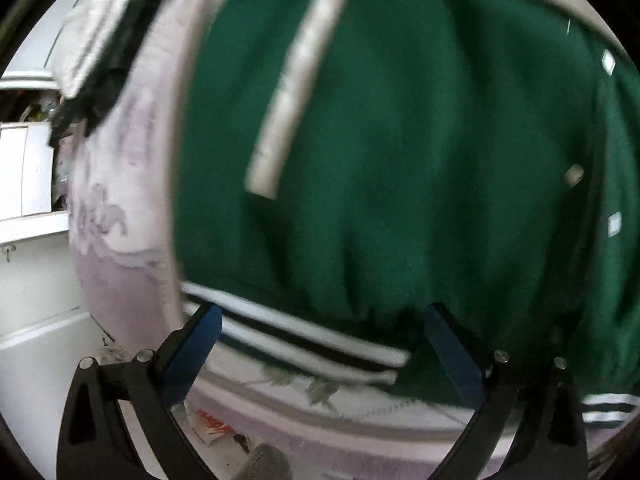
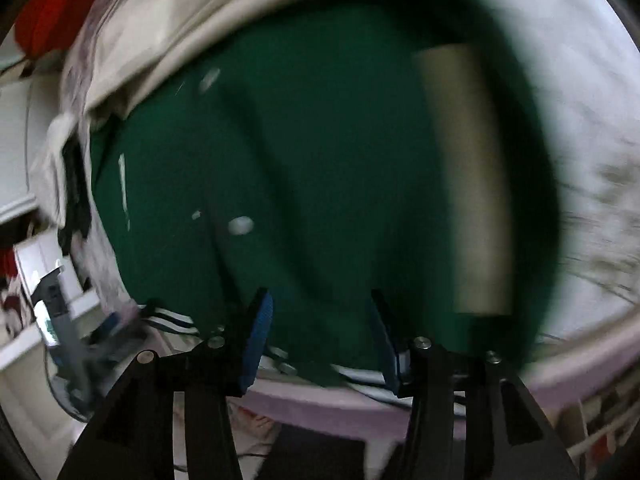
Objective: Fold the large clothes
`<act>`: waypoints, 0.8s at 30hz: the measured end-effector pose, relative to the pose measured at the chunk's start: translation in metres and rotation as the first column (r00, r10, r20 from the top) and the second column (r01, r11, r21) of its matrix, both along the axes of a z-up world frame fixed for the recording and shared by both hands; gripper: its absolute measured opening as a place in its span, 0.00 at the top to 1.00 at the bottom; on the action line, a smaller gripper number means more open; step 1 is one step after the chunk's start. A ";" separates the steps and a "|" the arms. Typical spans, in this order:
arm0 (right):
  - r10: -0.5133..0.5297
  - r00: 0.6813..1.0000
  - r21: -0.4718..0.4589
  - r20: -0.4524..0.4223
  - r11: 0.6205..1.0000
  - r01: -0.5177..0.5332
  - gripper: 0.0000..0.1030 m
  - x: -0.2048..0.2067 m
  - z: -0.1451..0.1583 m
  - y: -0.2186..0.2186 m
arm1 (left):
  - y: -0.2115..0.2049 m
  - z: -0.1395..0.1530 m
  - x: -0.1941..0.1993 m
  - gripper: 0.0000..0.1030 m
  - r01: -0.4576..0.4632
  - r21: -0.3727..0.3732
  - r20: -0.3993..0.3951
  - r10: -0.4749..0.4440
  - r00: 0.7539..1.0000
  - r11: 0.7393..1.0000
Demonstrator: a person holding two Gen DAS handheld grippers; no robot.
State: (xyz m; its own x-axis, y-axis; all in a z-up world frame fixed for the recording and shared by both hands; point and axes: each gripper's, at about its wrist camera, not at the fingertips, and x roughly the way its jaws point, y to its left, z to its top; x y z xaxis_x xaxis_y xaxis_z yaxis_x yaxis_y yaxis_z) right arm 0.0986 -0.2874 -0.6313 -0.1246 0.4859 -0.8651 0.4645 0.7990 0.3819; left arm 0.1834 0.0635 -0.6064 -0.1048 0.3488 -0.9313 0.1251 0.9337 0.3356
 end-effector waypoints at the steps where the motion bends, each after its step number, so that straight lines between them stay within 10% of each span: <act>1: 0.018 1.000 -0.013 -0.003 1.000 -0.018 0.51 0.008 -0.011 0.014 | 0.001 -0.007 -0.002 0.00 0.003 -0.002 0.018 -0.003 1.000 1.000; 5: 0.066 0.997 -0.177 -0.031 0.982 -0.070 0.54 0.019 -0.027 0.047 | 0.006 -0.010 0.001 0.00 0.000 -0.048 0.039 0.002 0.999 0.999; 7: 0.062 0.998 -0.234 -0.015 0.970 -0.064 0.98 0.017 -0.015 0.050 | 0.014 -0.009 0.000 0.00 -0.019 -0.080 0.042 0.023 0.999 0.997; 14: -0.063 0.994 -0.178 0.089 0.981 0.079 0.98 0.005 0.038 0.041 | 0.031 -0.008 -0.007 0.00 -0.035 -0.159 0.058 0.045 0.997 0.987; 21: -0.058 0.998 -0.094 0.005 0.994 0.058 0.94 0.002 0.007 -0.002 | 0.042 0.020 -0.010 0.00 -0.013 -0.175 0.073 0.026 0.997 0.985; 24: -0.095 0.995 -0.017 0.004 0.995 0.096 0.60 0.000 0.033 -0.042 | 0.035 0.056 -0.010 0.00 0.019 -0.161 0.140 0.004 0.990 0.987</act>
State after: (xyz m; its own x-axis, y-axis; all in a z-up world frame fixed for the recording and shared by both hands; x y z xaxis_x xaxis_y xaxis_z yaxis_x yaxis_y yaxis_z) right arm 0.0982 -0.3294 -0.5980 -0.0759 0.4808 -0.8735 0.5379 0.7574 0.3702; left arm 0.1730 0.0987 -0.5505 0.0324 0.1926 -0.9807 0.0950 0.9762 0.1949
